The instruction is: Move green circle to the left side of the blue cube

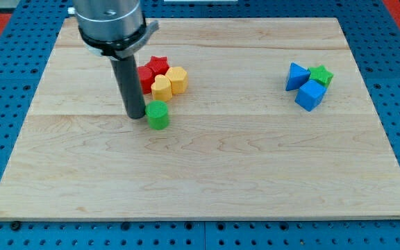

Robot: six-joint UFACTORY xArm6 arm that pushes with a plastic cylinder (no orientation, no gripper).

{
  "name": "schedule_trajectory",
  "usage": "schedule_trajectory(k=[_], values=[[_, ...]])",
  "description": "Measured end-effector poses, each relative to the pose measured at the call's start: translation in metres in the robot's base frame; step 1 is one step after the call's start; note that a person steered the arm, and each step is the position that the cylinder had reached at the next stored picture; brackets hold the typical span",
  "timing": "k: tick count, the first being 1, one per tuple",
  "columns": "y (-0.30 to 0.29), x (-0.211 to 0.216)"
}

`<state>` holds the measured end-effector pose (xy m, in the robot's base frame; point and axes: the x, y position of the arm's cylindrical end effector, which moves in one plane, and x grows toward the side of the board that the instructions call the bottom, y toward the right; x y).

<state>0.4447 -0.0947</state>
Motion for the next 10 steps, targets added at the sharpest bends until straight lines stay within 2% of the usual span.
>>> schedule_trajectory(k=[2,3,4,5,6,8,9,10], values=[[0.14,0.017],[0.161,0.02],[0.145,0.055],[0.181,0.067],[0.201,0.056],[0.152,0.032],[0.184,0.01],[0.191,-0.004]])
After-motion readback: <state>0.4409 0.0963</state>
